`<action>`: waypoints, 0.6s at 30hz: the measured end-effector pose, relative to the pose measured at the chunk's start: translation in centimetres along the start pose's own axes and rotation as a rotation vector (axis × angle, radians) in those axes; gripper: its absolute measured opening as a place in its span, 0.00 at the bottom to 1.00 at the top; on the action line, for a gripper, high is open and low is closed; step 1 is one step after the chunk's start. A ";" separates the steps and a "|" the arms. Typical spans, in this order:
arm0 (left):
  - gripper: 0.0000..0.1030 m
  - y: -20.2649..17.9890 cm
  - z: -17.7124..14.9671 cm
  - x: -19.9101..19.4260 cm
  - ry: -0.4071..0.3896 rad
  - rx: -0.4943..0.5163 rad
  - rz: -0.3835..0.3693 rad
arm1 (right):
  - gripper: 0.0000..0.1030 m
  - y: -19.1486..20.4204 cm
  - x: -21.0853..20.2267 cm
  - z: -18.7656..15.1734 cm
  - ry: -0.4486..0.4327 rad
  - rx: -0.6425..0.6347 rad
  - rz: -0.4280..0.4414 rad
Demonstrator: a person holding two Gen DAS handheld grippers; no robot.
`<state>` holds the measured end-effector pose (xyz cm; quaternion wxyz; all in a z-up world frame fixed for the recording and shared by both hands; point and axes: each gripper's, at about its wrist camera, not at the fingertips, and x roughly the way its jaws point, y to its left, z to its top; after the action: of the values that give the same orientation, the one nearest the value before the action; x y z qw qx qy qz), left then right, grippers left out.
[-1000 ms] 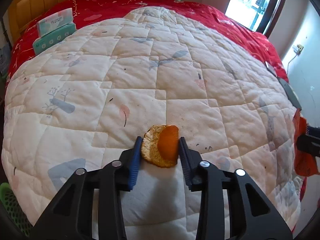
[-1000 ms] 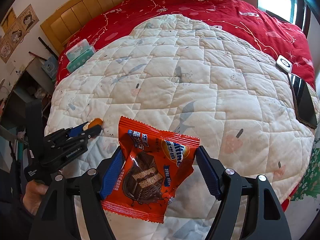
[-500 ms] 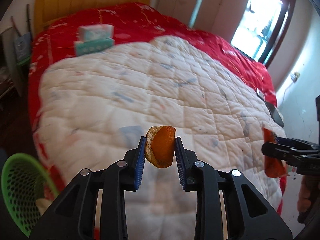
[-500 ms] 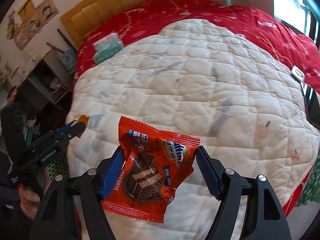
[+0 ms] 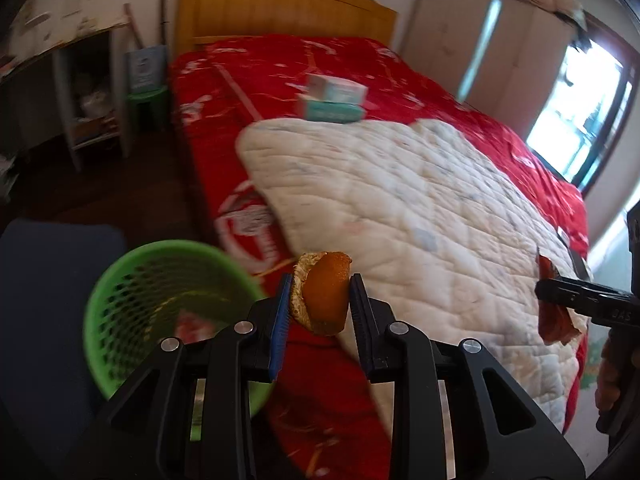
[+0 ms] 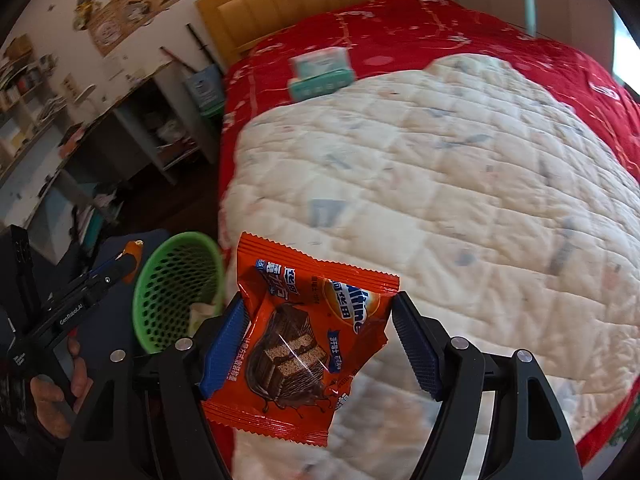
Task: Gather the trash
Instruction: 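Carry the cracker piece to the basket and open the left tool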
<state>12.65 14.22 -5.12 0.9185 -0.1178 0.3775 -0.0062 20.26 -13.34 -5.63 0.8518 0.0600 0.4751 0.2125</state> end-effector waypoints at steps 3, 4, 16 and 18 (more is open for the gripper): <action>0.27 2.6 -0.5 -1.1 -0.004 -0.033 0.042 | 0.68 2.3 0.6 0.1 0.012 -0.033 0.026; 0.27 3.8 -0.7 -1.4 -0.001 -0.050 0.056 | 0.68 2.9 0.8 0.0 0.015 -0.041 0.031; 0.36 10.3 -2.1 -1.1 0.051 -0.154 0.125 | 0.68 9.0 2.9 0.3 0.050 -0.128 0.079; 0.46 10.6 -2.5 -1.2 0.050 -0.159 0.131 | 0.68 9.6 3.3 0.4 0.056 -0.132 0.087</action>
<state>9.23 24.09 -8.29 0.8949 -0.1650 0.4066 0.0810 19.18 -3.30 -5.06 0.8302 0.0181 0.4807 0.2817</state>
